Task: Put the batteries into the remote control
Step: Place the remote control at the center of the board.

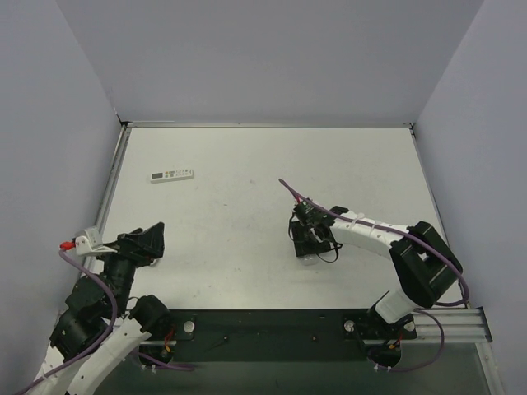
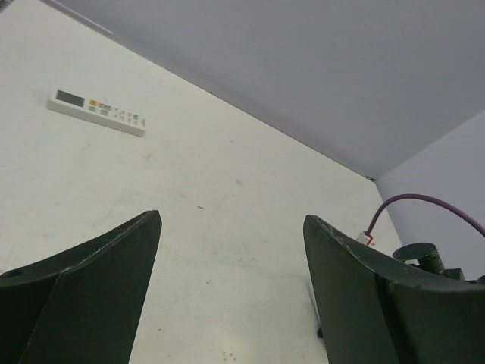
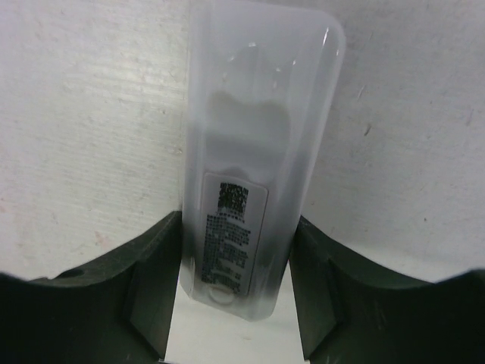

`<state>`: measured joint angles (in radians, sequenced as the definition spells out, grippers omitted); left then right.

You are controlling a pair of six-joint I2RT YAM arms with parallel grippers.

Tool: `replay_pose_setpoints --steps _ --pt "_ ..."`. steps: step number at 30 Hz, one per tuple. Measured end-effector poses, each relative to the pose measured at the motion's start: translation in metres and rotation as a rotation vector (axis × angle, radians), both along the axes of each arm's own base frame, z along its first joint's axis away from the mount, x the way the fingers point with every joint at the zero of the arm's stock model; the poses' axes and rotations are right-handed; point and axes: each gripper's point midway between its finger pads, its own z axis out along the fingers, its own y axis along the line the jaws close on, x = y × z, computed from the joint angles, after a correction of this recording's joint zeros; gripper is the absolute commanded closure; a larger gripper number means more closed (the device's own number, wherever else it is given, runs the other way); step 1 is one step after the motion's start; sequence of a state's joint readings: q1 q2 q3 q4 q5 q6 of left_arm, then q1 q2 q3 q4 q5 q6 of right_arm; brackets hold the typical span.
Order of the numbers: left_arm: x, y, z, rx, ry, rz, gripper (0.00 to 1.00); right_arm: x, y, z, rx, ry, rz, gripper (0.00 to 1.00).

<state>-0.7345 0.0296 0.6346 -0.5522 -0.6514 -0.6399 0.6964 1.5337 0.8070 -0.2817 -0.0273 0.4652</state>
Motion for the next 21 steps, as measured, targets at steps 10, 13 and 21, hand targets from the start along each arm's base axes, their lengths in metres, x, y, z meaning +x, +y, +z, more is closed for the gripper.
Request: replay_pose_setpoints --steps 10,13,21 --pt "-0.003 0.025 -0.032 0.169 0.087 0.096 0.06 0.004 0.004 -0.003 0.018 -0.002 -0.029 0.2" --pt "-0.003 0.028 -0.036 0.188 0.098 0.105 0.03 0.006 0.005 -0.001 0.024 -0.011 -0.033 0.15" --pt "-0.004 0.036 -0.043 0.214 0.124 0.143 0.03 0.065 -0.008 0.064 0.113 -0.209 -0.162 0.03"
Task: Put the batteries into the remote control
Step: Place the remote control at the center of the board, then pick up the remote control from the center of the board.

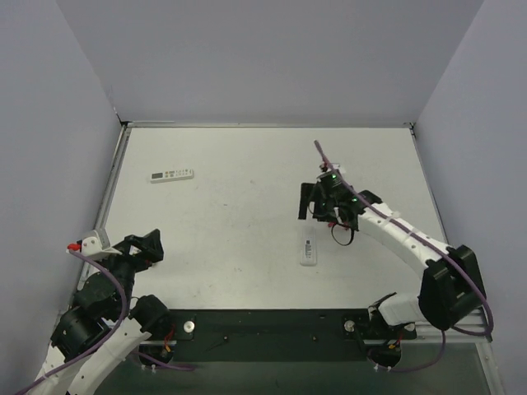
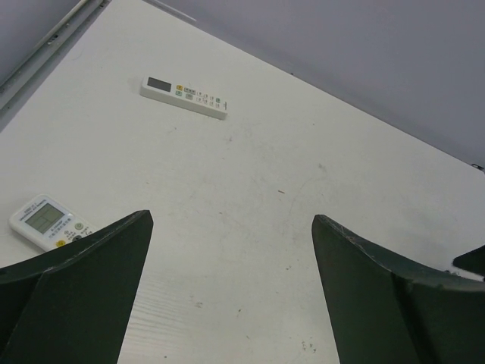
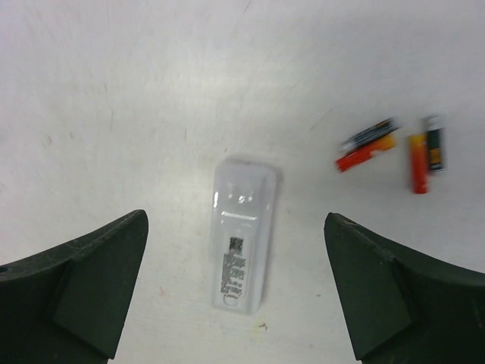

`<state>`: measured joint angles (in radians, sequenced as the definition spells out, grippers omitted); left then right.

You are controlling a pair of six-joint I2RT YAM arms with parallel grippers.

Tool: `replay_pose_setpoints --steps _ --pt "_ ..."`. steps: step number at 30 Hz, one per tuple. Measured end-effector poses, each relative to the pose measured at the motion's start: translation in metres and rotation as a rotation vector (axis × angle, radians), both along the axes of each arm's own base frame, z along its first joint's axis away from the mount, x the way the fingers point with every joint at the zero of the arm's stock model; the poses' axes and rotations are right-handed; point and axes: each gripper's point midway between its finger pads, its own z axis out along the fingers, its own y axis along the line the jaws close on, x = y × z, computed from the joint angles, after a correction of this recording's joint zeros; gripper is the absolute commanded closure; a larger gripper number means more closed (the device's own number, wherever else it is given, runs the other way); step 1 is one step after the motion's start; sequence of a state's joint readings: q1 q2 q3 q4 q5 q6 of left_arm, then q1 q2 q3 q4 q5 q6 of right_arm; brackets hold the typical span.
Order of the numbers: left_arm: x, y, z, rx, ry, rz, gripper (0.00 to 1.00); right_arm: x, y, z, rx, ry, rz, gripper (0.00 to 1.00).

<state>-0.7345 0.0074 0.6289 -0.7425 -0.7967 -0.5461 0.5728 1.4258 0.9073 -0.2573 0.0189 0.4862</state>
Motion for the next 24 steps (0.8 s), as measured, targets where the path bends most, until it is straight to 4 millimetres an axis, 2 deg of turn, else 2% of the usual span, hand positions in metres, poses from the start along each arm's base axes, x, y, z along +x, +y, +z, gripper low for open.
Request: replay_pose_setpoints --steps 4,7,10,15,19,24 --pt "0.0 0.004 -0.001 0.006 0.005 0.019 0.03 0.039 -0.047 0.074 0.067 -0.223 -0.184 0.0" --pt "0.0 0.005 -0.002 0.006 0.005 0.028 0.03 0.041 -0.096 0.124 0.075 -0.386 -0.345 0.0" --pt "0.0 0.006 -0.002 0.003 0.005 0.035 0.03 0.023 -0.128 0.17 0.084 -0.555 -0.456 0.0" --pt "0.0 0.007 -0.001 0.001 0.002 0.039 0.03 -0.032 -0.177 0.236 0.107 -0.842 -0.6 0.0" --pt "-0.003 0.01 0.008 -0.006 -0.014 0.039 0.03 -0.063 -0.202 0.263 0.066 -0.974 -0.636 0.0" --pt "-0.015 0.023 0.044 -0.06 -0.089 0.049 0.02 -0.081 -0.216 0.268 -0.019 -1.045 -0.614 0.0"
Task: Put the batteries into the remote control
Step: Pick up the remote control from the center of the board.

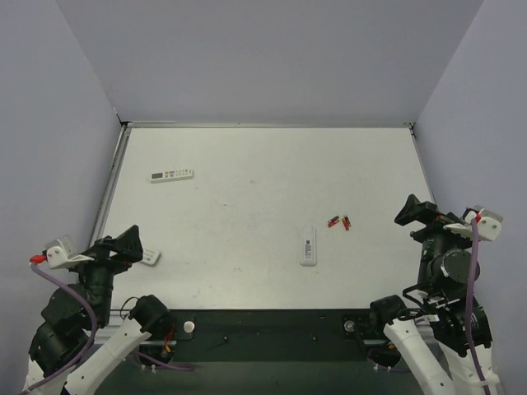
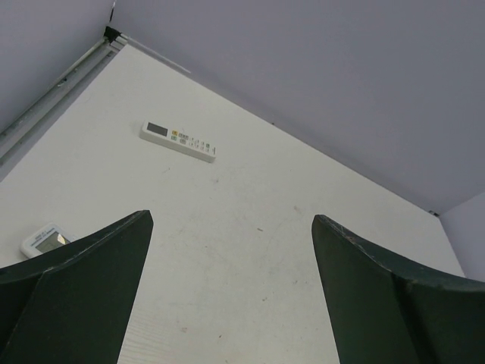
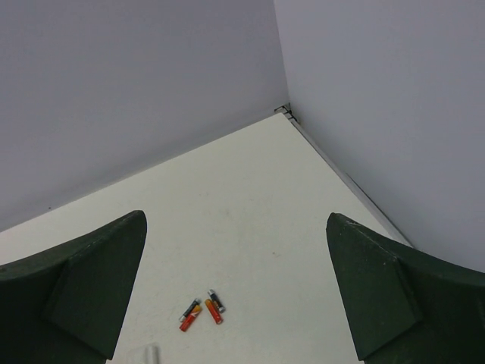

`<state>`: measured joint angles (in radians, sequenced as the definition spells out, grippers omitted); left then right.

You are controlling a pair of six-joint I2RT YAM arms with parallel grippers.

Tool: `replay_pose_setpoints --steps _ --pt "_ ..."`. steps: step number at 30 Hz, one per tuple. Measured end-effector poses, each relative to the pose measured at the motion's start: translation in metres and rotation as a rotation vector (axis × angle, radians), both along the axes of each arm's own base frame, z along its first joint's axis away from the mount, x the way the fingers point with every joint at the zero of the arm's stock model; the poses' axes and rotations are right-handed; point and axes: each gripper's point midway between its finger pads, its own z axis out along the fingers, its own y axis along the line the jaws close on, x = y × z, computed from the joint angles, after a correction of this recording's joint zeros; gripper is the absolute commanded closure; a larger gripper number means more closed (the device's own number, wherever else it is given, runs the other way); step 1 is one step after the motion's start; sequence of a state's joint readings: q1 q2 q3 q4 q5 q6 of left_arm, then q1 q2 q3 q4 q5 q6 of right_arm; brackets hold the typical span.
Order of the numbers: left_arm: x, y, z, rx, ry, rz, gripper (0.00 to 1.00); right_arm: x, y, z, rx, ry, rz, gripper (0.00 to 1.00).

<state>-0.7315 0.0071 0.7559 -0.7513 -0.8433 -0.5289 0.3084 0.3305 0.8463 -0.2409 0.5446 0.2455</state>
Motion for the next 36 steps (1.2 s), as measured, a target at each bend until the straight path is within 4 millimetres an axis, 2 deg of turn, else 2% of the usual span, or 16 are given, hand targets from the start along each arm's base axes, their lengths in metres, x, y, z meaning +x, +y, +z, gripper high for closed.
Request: replay_pose_setpoints --steps 2,7,15,20,27,31,36 --pt "-0.006 0.008 0.015 -0.024 -0.032 0.011 0.03 -0.004 -0.003 -0.006 -0.037 -0.007 -0.001 0.0" --pt "-0.015 0.02 0.034 -0.052 -0.074 0.033 0.03 -0.008 -0.003 -0.023 -0.094 -0.03 0.017 0.0" --pt "-0.014 0.023 0.033 -0.034 -0.071 0.056 0.03 -0.007 0.006 -0.038 -0.142 -0.06 0.076 0.0" --pt "0.004 0.007 0.014 0.022 0.004 0.061 0.03 -0.009 0.012 -0.044 -0.155 -0.099 0.115 0.0" --pt "0.041 -0.029 -0.022 0.14 0.157 0.047 0.03 0.003 0.027 -0.067 -0.173 -0.073 0.173 0.0" --pt "0.062 -0.055 -0.039 0.206 0.243 0.011 0.03 0.004 0.032 -0.069 -0.176 -0.071 0.196 0.0" --pt "0.093 -0.089 -0.082 0.307 0.415 -0.049 0.03 0.005 0.038 -0.068 -0.173 -0.082 0.223 0.0"
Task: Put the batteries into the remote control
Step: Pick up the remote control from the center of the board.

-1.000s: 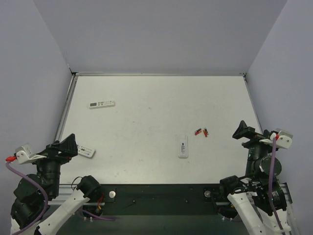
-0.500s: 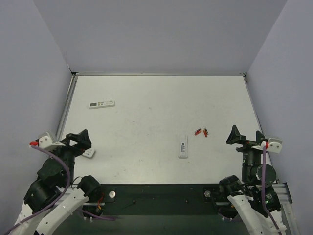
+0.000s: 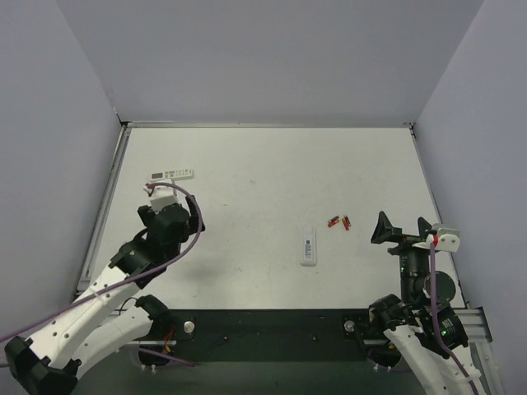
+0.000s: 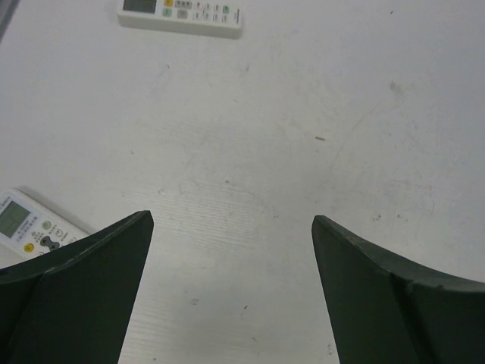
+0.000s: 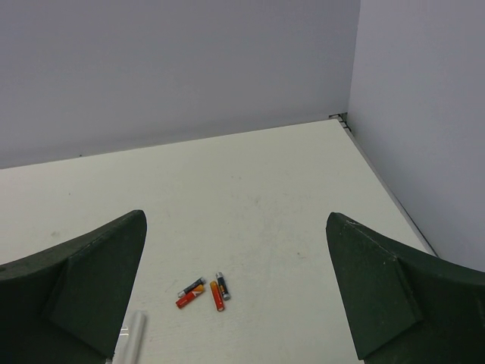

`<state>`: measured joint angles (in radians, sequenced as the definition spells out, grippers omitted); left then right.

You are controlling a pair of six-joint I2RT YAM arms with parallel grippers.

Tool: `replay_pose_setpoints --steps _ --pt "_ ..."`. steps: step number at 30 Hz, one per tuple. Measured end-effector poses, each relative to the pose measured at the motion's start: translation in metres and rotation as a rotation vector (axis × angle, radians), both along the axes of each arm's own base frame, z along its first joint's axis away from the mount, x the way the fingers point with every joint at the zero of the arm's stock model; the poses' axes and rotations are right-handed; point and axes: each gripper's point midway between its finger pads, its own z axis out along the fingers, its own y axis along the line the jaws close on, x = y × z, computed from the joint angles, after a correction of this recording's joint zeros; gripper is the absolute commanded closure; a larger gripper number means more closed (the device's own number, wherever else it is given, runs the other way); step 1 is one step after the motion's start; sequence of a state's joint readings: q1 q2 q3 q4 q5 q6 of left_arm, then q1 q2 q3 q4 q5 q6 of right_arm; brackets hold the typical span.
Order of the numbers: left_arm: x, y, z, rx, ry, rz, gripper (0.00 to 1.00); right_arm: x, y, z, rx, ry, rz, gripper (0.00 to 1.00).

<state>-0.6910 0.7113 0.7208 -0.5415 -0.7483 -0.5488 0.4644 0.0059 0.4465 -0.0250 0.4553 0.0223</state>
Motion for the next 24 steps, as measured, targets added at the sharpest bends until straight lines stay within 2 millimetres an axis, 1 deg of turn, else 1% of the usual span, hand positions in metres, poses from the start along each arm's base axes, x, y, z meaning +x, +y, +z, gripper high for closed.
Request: replay_pose_setpoints --steps 1,3,5,7,10,11,12,13,16,18,21,24 --pt "0.005 -0.003 -0.01 0.006 0.039 -0.004 0.03 0.0 0.001 0.0 0.0 0.001 0.005 0.0" --pt "0.017 0.0 -0.029 -0.011 0.109 0.016 0.03 0.001 0.003 -0.001 -0.002 0.003 0.013 0.0" --pt "0.026 0.017 -0.046 -0.056 0.175 0.075 0.03 0.001 0.004 -0.003 -0.004 0.006 0.018 0.0" --pt "0.033 0.04 -0.06 -0.102 0.229 0.158 0.03 0.001 0.005 -0.004 -0.005 0.007 0.022 0.0" --pt "0.034 0.063 -0.081 -0.138 0.31 0.244 0.03 0.002 0.008 -0.005 -0.008 0.011 0.035 0.0" --pt "0.033 0.067 -0.087 -0.139 0.338 0.262 0.03 0.002 0.009 -0.006 -0.008 0.012 0.04 0.0" --pt "0.032 0.072 -0.095 -0.136 0.369 0.281 0.07 0.002 0.009 -0.006 -0.009 0.012 0.043 0.0" --pt "0.03 0.075 -0.101 -0.138 0.393 0.301 0.08 0.002 0.01 -0.006 -0.009 0.012 0.047 0.0" --pt "0.019 0.093 -0.124 -0.148 0.489 0.416 0.08 0.003 0.012 -0.007 -0.011 0.014 0.055 0.0" --pt "0.007 0.108 -0.136 -0.149 0.542 0.524 0.09 0.003 0.013 -0.008 -0.012 0.015 0.062 0.0" --pt "-0.01 0.123 -0.143 -0.156 0.58 0.656 0.09 0.003 0.014 -0.008 -0.012 0.015 0.063 0.0" --pt "-0.019 0.137 -0.145 -0.188 0.573 0.765 0.11 0.003 0.015 -0.008 -0.012 0.015 0.072 0.0"
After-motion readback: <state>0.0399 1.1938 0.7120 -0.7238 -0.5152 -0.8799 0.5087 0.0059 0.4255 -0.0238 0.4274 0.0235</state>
